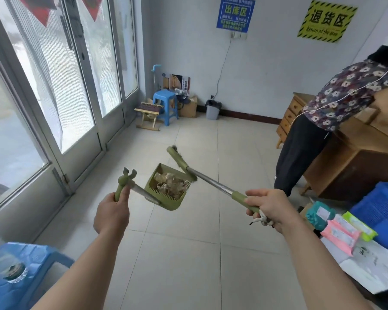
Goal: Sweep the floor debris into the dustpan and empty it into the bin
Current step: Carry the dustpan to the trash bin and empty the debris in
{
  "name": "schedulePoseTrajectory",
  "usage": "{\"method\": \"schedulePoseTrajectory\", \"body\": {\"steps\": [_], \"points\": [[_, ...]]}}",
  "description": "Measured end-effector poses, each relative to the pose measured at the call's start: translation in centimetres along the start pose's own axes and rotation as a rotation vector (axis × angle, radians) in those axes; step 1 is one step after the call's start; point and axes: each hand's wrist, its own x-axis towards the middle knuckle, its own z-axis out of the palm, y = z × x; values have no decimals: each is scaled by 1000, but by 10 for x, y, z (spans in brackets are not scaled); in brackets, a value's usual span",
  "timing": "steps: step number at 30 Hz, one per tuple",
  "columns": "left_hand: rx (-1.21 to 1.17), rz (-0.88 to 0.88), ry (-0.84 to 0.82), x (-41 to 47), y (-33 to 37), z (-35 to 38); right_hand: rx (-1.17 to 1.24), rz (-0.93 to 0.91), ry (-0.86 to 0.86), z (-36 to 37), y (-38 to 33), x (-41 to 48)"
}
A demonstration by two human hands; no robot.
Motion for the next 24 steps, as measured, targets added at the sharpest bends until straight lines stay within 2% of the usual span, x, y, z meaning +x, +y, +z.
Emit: {"method": "schedulePoseTrajectory", "body": {"steps": [14, 24], "points": [[-8, -46, 81, 140, 87, 126, 11, -63, 7, 14, -92, 206], [60, -3, 14, 308, 148, 195, 54, -12, 133, 74, -174, 336]]}}
